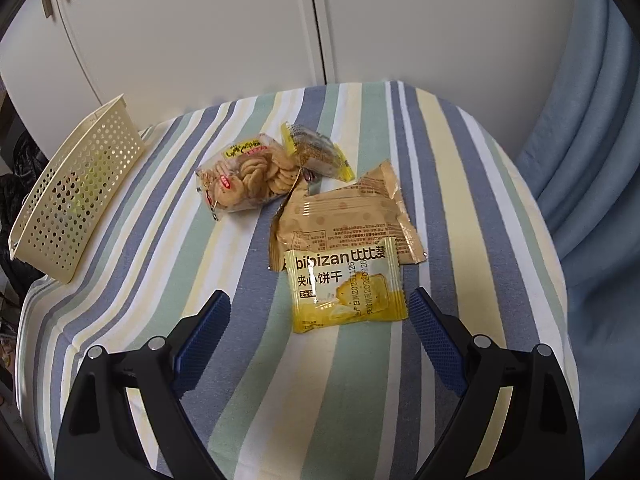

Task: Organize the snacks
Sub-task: 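Move both open tools back over the remaining snacks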

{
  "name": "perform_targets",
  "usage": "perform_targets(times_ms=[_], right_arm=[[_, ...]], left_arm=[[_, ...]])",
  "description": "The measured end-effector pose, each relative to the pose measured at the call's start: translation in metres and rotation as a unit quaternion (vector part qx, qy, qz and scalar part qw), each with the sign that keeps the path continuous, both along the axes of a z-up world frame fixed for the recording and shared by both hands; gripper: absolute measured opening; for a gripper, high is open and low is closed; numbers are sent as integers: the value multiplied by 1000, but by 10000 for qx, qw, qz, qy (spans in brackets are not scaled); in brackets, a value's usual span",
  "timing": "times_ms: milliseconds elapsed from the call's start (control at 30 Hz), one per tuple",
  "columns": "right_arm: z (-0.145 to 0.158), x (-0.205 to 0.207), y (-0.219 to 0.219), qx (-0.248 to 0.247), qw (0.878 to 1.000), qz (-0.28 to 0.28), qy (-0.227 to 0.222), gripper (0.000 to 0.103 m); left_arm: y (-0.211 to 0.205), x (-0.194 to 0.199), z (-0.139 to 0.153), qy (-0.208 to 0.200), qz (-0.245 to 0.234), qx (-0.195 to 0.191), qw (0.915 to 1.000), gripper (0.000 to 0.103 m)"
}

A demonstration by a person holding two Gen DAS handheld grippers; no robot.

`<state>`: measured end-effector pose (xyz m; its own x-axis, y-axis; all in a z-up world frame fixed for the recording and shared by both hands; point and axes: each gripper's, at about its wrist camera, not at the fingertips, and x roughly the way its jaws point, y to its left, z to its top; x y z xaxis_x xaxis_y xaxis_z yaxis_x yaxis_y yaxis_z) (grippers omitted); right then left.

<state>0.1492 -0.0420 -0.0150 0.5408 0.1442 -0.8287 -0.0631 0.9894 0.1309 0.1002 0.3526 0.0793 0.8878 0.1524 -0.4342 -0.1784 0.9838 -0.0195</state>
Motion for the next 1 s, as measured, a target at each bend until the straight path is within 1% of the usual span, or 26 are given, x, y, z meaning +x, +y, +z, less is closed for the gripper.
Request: perform_targets(times_ms=[167, 300, 367, 500, 533, 567, 600, 667, 833, 933, 1000], right_arm=[[-6, 13, 7, -278, 9992, 151, 259, 90], [-14, 29, 9, -440, 9971, 271, 558, 90], [-19, 33, 10, -500, 9961, 334, 640, 90], [-28, 37, 14, -598, 9940, 512, 760, 89], [-30, 38, 14, -605, 9936, 530, 788, 85], [-31, 38, 14, -623, 9934, 519, 807, 78], [-33, 39, 13, -656, 9932, 493, 822, 75], [-35, 37, 11, -681, 9934, 459, 803, 64], [-36, 31, 10, -715, 9941, 483, 661, 59], [-34, 25, 9, -720, 9948, 486, 536, 59], [-29, 20, 5, -628, 9962, 431, 429, 59]], left_arm=[[-18, 3, 2, 177, -334, 62, 9993, 100], [-33, 3, 7, 240, -579, 240, 9977, 100], [-43, 6, 9, 283, -752, 287, 9963, 100], [-58, 16, 11, 446, -1204, 112, 9917, 100], [-61, 19, 11, 490, -1297, 70, 9903, 100], [-65, 23, 10, 536, -1394, 35, 9888, 100], [-70, 26, 10, 569, -1466, 30, 9875, 100], [-81, 33, 8, 638, -1553, 139, 9857, 100], [-108, 49, 0, 807, -1815, 406, 9792, 100], [-124, 59, -5, 943, -2022, 439, 9738, 100], [-133, 70, -10, 1067, -2170, 413, 9694, 100]])
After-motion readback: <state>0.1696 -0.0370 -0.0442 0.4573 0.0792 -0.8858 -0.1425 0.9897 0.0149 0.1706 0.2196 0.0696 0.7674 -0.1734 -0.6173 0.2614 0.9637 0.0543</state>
